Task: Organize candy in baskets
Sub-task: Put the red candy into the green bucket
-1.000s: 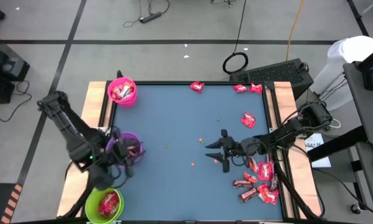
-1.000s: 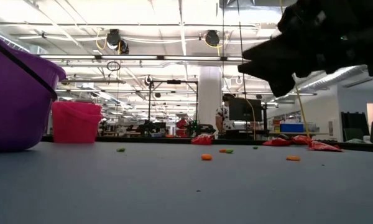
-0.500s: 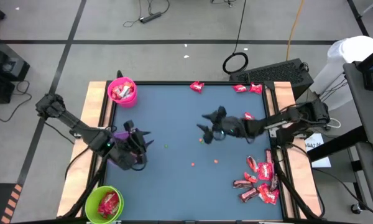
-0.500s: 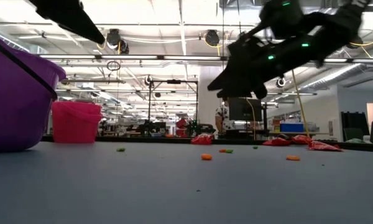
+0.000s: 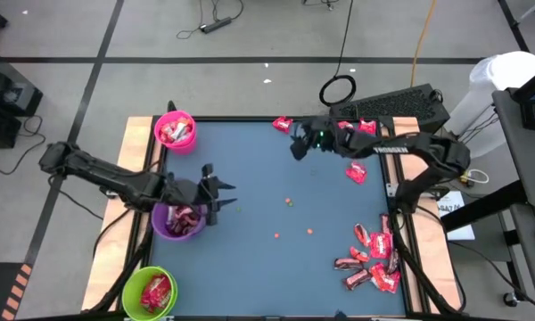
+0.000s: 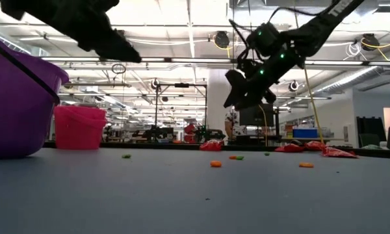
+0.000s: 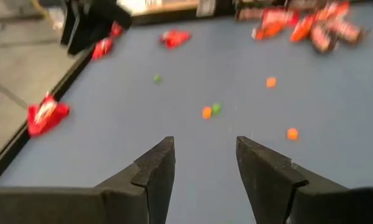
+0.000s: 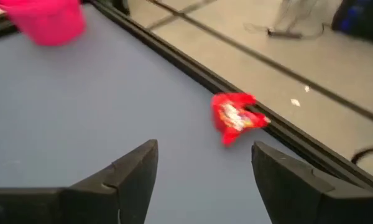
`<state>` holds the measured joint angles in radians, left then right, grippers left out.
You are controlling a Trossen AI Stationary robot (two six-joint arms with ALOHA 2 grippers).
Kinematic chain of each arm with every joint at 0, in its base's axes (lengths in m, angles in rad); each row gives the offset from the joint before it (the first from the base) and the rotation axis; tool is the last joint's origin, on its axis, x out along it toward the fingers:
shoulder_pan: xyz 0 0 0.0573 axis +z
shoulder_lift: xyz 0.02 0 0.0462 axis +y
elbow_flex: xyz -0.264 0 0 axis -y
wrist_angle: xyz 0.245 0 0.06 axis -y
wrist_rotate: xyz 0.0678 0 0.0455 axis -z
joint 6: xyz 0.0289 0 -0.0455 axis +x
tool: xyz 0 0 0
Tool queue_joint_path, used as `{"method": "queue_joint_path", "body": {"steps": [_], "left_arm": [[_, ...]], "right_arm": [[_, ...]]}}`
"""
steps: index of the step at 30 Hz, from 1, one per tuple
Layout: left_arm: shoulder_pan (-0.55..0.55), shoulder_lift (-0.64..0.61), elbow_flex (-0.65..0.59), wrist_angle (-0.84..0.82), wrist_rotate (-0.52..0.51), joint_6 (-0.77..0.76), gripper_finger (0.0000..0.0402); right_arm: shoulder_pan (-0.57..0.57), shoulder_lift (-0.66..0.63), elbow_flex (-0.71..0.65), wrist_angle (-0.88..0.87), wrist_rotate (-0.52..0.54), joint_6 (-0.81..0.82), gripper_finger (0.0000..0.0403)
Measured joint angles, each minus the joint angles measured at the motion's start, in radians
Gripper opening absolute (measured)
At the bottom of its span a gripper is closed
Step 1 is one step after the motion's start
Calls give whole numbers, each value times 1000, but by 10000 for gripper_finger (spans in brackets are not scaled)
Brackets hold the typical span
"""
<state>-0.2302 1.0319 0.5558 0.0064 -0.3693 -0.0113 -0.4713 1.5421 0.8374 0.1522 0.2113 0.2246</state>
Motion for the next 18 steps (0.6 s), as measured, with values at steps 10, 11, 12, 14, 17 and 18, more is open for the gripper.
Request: {"method": "queue_joint_path", "body": {"steps": [10, 11, 12, 14, 17, 18], "left_arm": [[79, 2, -88, 292, 12, 28, 177], [81, 2, -88, 294, 10, 27, 177], [82, 1, -88, 295, 8, 26, 177], [81, 2, -88, 295, 1, 23, 177], [80, 1, -88, 296, 1, 20, 177], [80, 2, -88, 290, 1, 20, 177]], "right_arm": [[-189, 253, 194, -114, -210, 78, 242], [-198, 288, 225, -135, -219, 78, 242], [-208, 319, 259, -164, -219, 79, 242], [-224, 380, 334, -226, -219, 87, 242], [-243, 458, 434, -315, -219, 107, 242], [-247, 481, 463, -331, -219, 108, 242]]}}
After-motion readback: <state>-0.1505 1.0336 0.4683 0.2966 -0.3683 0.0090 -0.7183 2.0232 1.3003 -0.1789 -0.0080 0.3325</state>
